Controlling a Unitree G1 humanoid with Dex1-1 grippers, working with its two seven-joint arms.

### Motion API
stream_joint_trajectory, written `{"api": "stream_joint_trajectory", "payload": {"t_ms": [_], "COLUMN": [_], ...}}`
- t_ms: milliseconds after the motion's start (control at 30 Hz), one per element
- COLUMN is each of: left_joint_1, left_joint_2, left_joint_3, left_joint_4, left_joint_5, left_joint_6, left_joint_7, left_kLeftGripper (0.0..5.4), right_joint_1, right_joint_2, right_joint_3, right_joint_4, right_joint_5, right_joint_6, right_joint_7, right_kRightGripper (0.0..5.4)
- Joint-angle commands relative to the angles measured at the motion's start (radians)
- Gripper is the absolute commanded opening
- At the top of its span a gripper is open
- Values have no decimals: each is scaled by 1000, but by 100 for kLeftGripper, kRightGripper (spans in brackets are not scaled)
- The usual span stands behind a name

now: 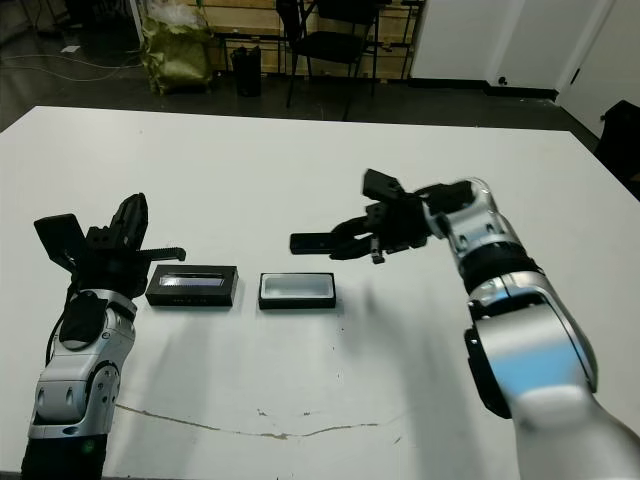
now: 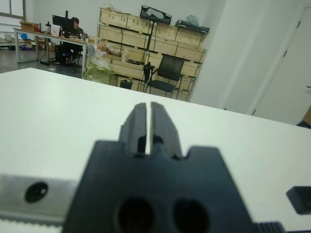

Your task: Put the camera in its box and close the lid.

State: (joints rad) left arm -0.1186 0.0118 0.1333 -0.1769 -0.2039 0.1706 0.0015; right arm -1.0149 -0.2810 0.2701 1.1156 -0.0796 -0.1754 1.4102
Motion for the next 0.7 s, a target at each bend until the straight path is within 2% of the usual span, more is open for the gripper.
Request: {"api": "stream_joint_trajectory", "payload": {"t_ms": [33, 333, 433, 567, 700], "left_joint_1": [10, 15, 16, 17, 17], "left_joint_2": [-4, -8, -10, -8, -11], "left_joint_3": [1, -4, -1, 1, 0], "left_joint_4": [8, -4, -4, -1, -5], "left_joint_5": [4, 12, 4, 6, 4], "left_joint_6": [20, 29, 23, 22, 24], "left_joint_7": [11, 19, 15, 14, 16], "left_kLeftGripper": [0, 0, 0, 0, 0], "right_joint_1": [-16, -7, -2, -5, 2], "right_joint_2": [14, 24, 5, -14, -8], "right_joint_3": [-1, 11, 27, 54, 57], "right_joint_4": [24, 28, 4, -32, -33], "right_joint_5": [-5, -21, -37, -70, -67], "right_joint_6": [-10, 2, -23, 3, 16], "right_joint_7": [46, 109, 128, 122, 129], "right_kRightGripper": [65, 65, 65, 65, 65]}}
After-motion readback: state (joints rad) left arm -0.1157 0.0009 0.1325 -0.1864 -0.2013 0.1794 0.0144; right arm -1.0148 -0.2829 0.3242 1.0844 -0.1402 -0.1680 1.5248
